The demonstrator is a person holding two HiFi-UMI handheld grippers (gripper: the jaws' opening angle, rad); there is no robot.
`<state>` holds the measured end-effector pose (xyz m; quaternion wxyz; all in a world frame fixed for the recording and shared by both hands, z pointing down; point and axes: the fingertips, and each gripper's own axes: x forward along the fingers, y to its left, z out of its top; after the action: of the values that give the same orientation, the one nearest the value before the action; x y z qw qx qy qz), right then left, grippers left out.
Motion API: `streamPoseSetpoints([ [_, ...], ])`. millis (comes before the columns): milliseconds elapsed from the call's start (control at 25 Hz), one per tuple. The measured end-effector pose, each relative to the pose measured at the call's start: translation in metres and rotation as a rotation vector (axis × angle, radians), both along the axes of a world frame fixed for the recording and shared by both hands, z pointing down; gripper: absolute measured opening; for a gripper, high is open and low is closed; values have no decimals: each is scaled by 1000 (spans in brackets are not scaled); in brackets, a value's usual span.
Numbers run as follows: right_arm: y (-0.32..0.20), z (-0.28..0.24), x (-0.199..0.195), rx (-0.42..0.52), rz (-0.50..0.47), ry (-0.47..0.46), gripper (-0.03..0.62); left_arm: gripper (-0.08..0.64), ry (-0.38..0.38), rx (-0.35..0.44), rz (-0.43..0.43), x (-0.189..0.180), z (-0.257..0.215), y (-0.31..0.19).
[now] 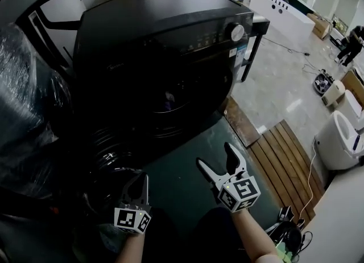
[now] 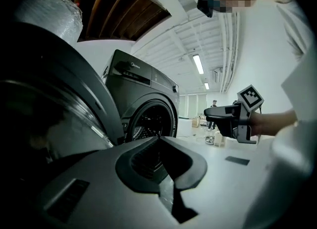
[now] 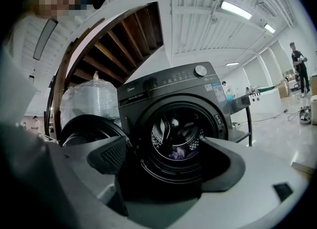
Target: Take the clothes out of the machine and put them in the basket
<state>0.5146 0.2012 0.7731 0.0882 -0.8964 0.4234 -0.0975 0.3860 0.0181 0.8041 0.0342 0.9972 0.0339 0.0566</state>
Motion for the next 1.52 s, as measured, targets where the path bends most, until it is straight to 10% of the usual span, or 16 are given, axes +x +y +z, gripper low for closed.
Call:
streamPoseSetpoints([
  [1520,-64,48,-16,-186,-68,80,433,21,130,-7,140,-74,14,1],
])
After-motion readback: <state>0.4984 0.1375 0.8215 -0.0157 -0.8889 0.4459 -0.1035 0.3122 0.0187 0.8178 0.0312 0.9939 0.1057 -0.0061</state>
